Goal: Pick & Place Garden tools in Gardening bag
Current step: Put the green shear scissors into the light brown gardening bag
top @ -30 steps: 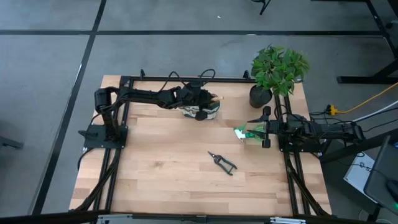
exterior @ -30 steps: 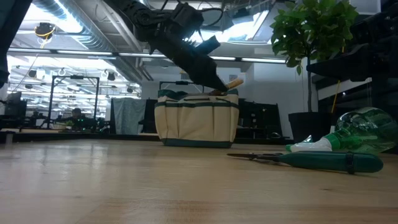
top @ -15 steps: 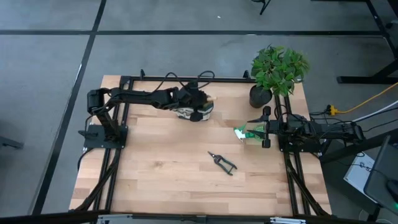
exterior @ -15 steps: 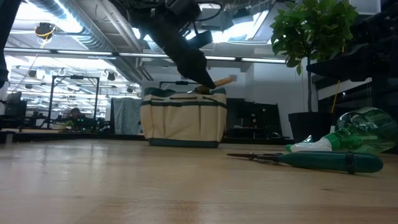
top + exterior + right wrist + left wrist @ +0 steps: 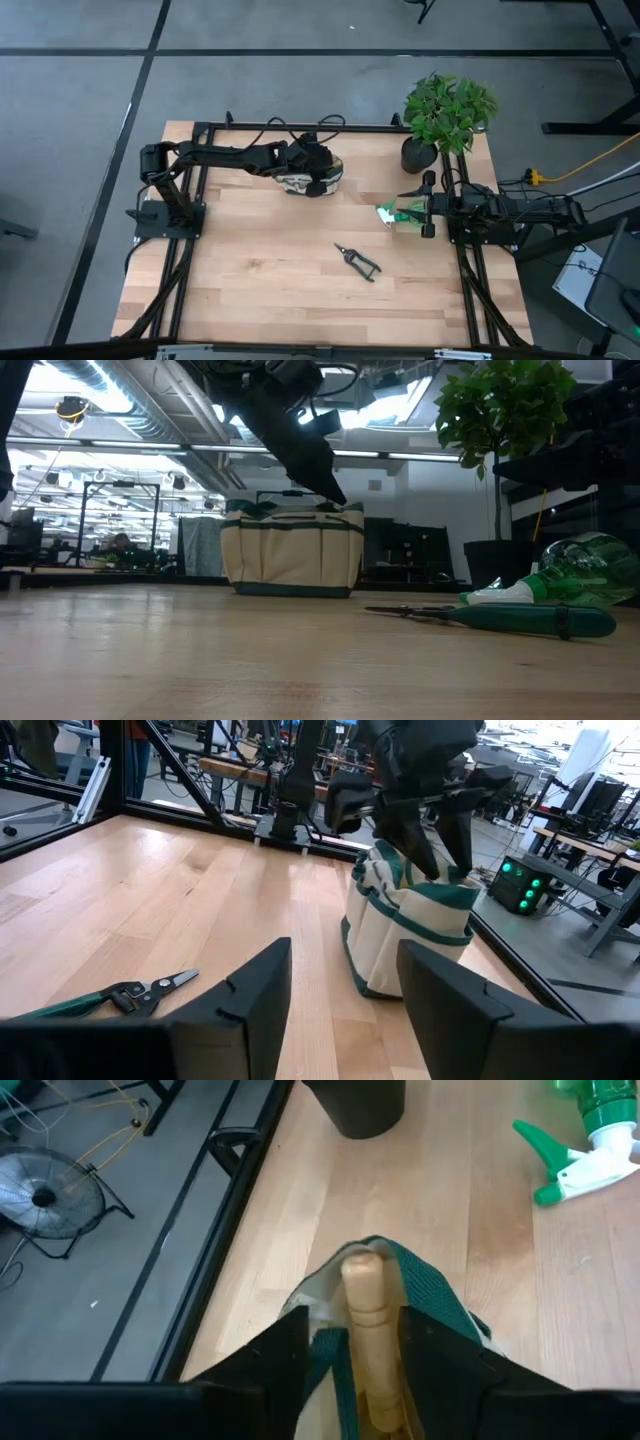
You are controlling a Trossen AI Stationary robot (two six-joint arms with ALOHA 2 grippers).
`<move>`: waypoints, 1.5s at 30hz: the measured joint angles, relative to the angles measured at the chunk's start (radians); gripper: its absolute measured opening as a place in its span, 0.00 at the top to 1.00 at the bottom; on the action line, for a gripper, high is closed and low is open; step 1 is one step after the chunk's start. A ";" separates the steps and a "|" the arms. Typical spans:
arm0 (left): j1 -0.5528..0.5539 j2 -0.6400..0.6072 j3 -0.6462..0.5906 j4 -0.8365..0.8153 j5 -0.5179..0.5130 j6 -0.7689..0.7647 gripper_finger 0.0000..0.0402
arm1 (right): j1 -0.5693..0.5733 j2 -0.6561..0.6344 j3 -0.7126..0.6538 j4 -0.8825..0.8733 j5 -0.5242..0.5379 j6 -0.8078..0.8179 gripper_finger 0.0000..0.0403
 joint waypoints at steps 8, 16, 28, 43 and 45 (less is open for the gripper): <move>-0.028 -0.015 0.038 0.019 0.001 0.028 0.58 | 0.000 0.000 0.000 0.000 0.000 0.000 0.54; -0.115 -0.017 0.140 0.034 0.002 0.111 0.58 | 0.000 0.000 0.000 0.000 0.001 0.000 0.54; -0.290 -0.017 0.176 0.028 0.003 0.183 0.59 | 0.000 0.000 0.000 0.000 0.000 0.000 0.54; -0.462 -0.016 0.145 -0.097 -0.004 -0.044 0.60 | 0.000 0.000 0.000 0.000 0.000 0.000 0.54; -0.472 -0.010 0.145 -0.129 -0.004 -0.090 0.60 | 0.000 0.000 0.000 0.000 0.000 0.000 0.54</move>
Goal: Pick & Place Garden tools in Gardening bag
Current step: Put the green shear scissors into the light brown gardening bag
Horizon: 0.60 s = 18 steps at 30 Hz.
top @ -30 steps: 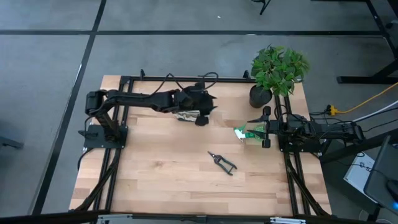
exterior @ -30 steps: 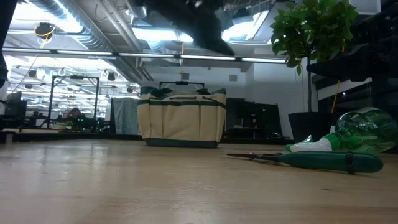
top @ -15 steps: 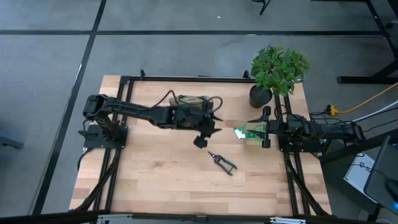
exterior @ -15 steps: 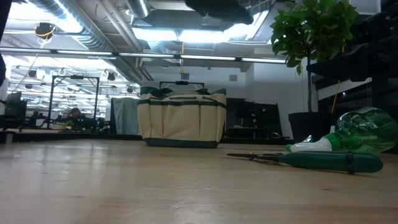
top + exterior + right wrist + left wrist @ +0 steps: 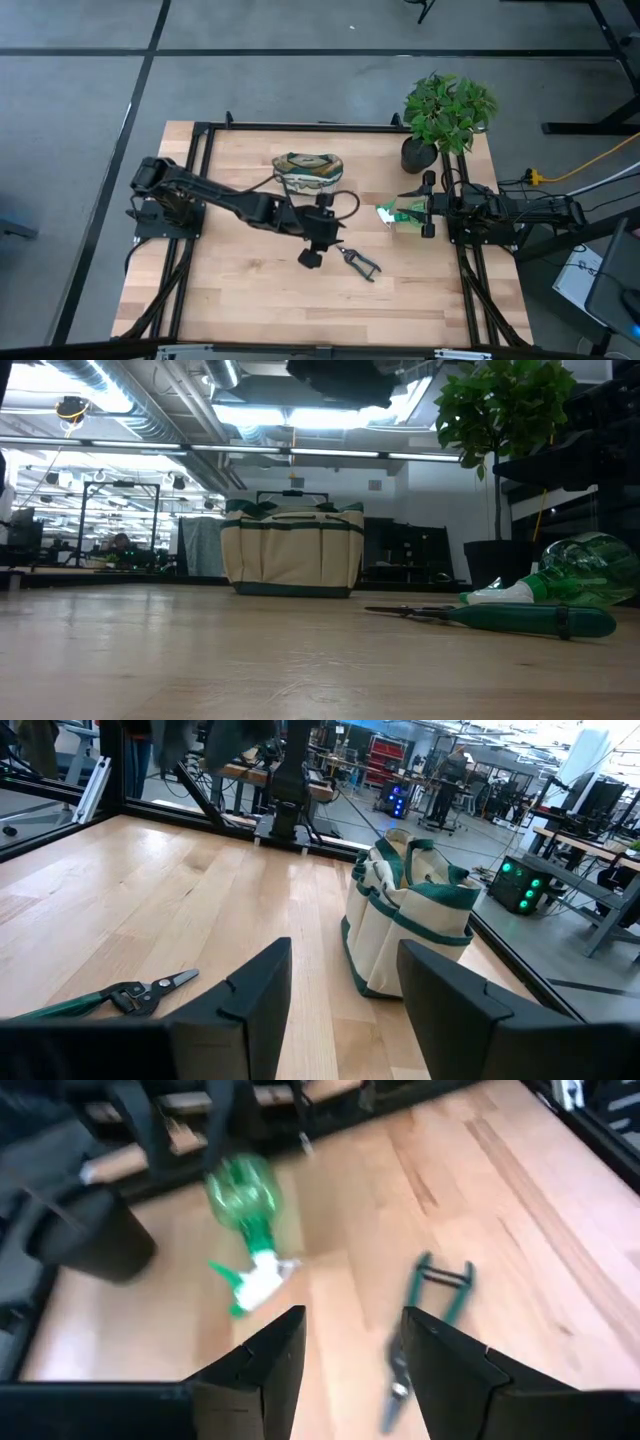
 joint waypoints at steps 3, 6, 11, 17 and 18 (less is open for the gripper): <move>-0.014 0.007 -0.002 -0.042 -0.002 -0.048 0.60 | 0.000 0.000 0.000 0.000 0.000 0.000 0.54; -0.020 0.013 -0.002 -0.048 -0.003 -0.077 0.60 | 0.000 0.000 0.000 0.000 0.000 0.000 0.54; -0.021 0.036 -0.001 -0.057 0.010 -0.130 0.60 | 0.000 0.000 0.000 0.000 0.000 0.000 0.54; -0.025 0.099 -0.001 -0.052 0.011 -0.154 0.60 | 0.000 0.000 0.000 0.000 0.000 0.000 0.54; -0.025 0.111 -0.001 -0.048 0.011 -0.153 0.60 | 0.000 0.000 0.000 0.000 0.000 0.000 0.54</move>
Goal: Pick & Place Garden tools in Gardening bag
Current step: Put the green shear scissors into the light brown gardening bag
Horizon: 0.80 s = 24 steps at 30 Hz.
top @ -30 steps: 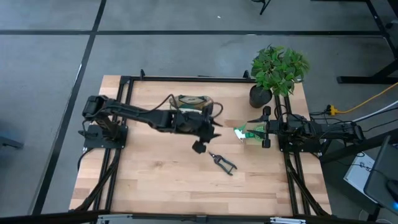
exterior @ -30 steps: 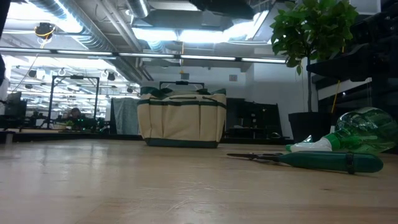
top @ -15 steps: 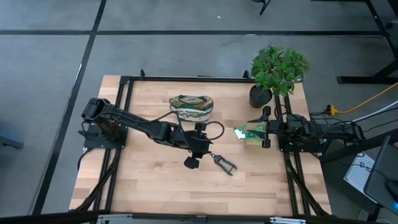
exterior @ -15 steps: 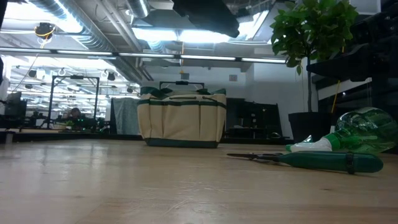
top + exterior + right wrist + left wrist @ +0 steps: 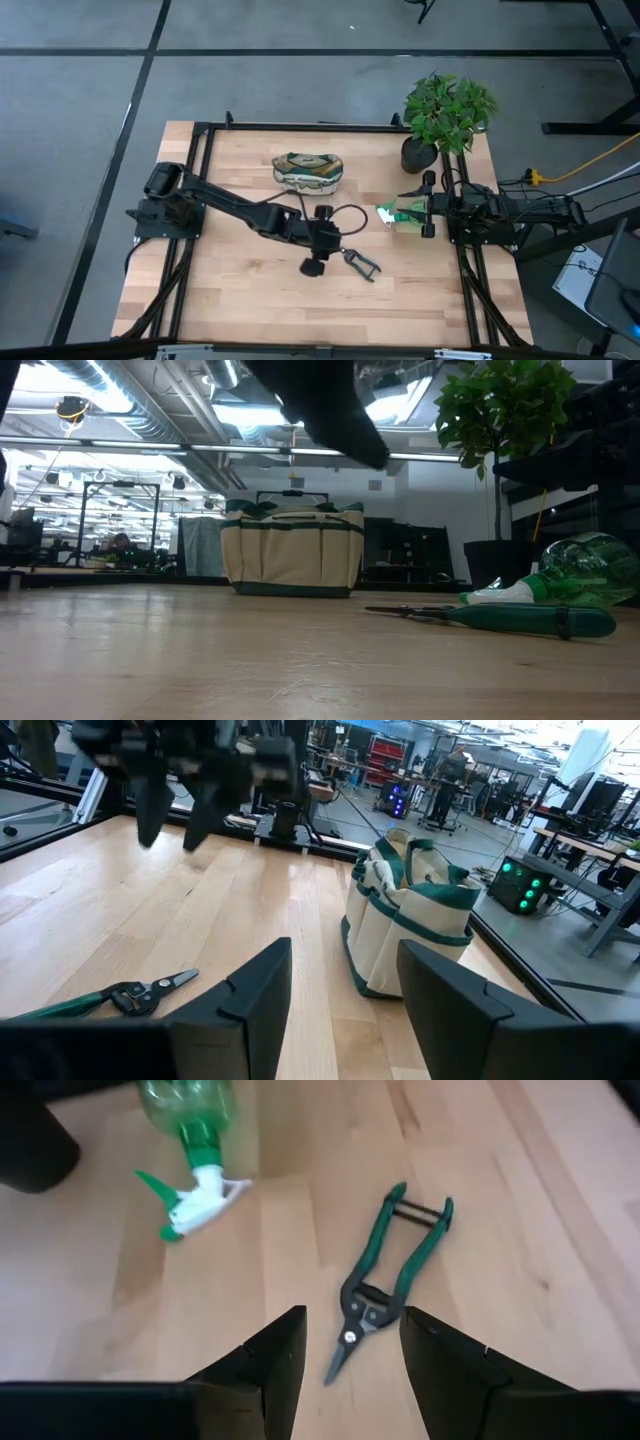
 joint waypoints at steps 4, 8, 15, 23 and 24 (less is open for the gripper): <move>0.001 0.051 0.000 0.003 -0.003 0.078 0.61 | 0.000 0.000 0.000 0.000 0.000 0.000 0.54; 0.007 0.094 0.000 0.018 -0.004 0.166 0.61 | 0.000 0.000 0.000 0.000 0.000 0.000 0.54; 0.037 0.159 0.000 0.097 0.049 0.182 0.61 | 0.000 0.000 0.000 0.000 0.000 0.000 0.54; 0.035 0.191 0.000 0.211 0.098 0.183 0.61 | 0.000 0.000 0.000 0.000 0.000 0.000 0.54; 0.033 0.190 0.000 0.221 0.103 0.186 0.61 | 0.000 0.000 0.000 0.000 0.000 0.000 0.54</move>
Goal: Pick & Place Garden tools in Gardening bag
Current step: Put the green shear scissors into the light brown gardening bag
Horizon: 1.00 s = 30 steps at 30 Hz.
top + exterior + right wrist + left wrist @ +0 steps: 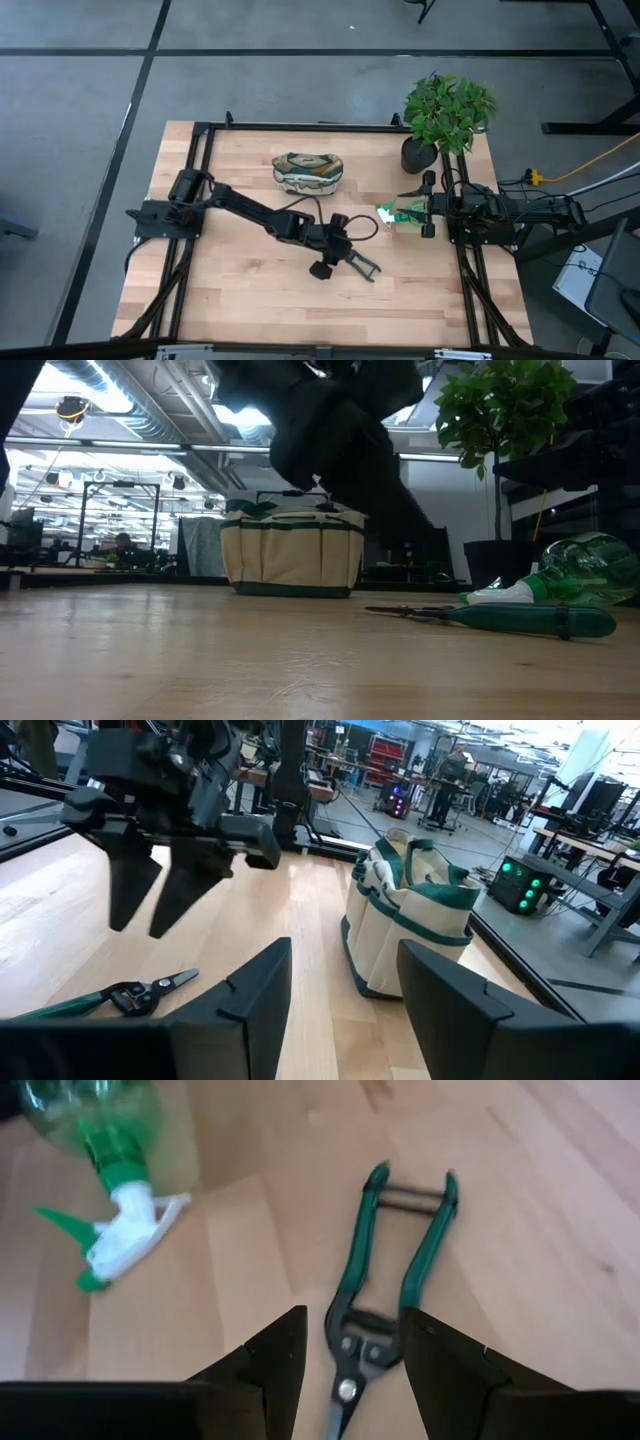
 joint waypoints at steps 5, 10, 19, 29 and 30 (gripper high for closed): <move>-0.020 0.000 0.028 0.024 0.000 0.009 0.61 | 0.000 0.000 0.000 0.000 0.000 0.000 0.54; -0.048 0.010 0.047 0.106 0.000 0.023 0.61 | 0.000 0.000 0.000 0.000 0.000 0.000 0.54; -0.111 0.009 0.051 0.171 -0.077 0.012 0.61 | 0.000 0.000 0.000 0.000 0.000 0.000 0.54; -0.151 0.032 0.051 0.230 -0.128 0.011 0.61 | 0.000 0.000 0.000 0.000 0.000 0.000 0.54; -0.152 0.040 0.050 0.237 -0.129 0.017 0.61 | 0.000 0.000 0.000 0.000 0.000 0.000 0.54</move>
